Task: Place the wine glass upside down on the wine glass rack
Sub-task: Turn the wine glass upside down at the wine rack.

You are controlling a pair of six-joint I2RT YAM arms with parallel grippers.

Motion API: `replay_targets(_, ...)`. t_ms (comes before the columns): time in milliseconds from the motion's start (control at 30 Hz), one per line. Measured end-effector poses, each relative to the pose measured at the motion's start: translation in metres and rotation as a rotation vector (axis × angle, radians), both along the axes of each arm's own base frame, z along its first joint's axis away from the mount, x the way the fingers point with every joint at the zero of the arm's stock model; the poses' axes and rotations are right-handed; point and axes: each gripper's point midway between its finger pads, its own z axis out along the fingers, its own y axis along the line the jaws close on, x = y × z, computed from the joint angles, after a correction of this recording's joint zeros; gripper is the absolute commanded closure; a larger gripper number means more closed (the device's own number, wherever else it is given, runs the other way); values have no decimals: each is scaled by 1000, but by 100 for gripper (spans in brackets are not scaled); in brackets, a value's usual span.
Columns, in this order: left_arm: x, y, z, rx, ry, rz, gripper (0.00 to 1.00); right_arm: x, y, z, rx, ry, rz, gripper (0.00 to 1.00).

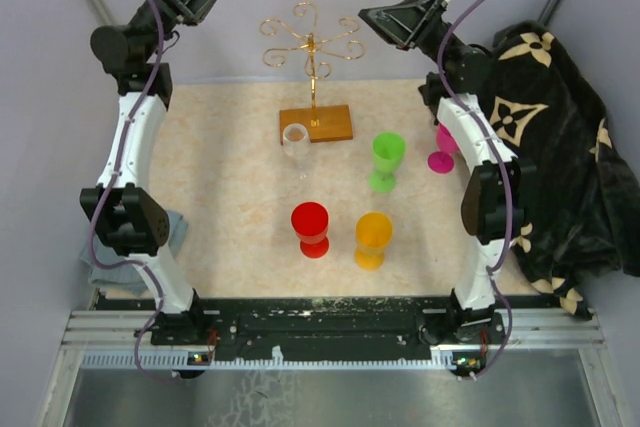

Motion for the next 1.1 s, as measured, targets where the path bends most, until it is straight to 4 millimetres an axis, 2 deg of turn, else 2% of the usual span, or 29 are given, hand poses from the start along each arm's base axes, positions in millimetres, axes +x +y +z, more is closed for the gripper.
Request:
replay_targets(167,29,6,-3,85,5,134,100,-3,5,-6,-71,-9,-34,56)
replay_targets(300,55,9,-19,136,37,209,100,2,8,-15,-121,1,-65,56)
replay_targets(467,97,14,-58,184,134,273,100,10,11,-25,-185,17,-108,56)
replay_targets(667,142,21,-102,204,258,322,100,9,11,-24,-219,-3,-141,56)
replay_targets(800,155,26,-116,204,307,346,100,8,11,-23,-234,-10,-159,57)
replay_targets(1100,167,33,-117,167,342,395,100,13,11,-28,-258,2,-181,57)
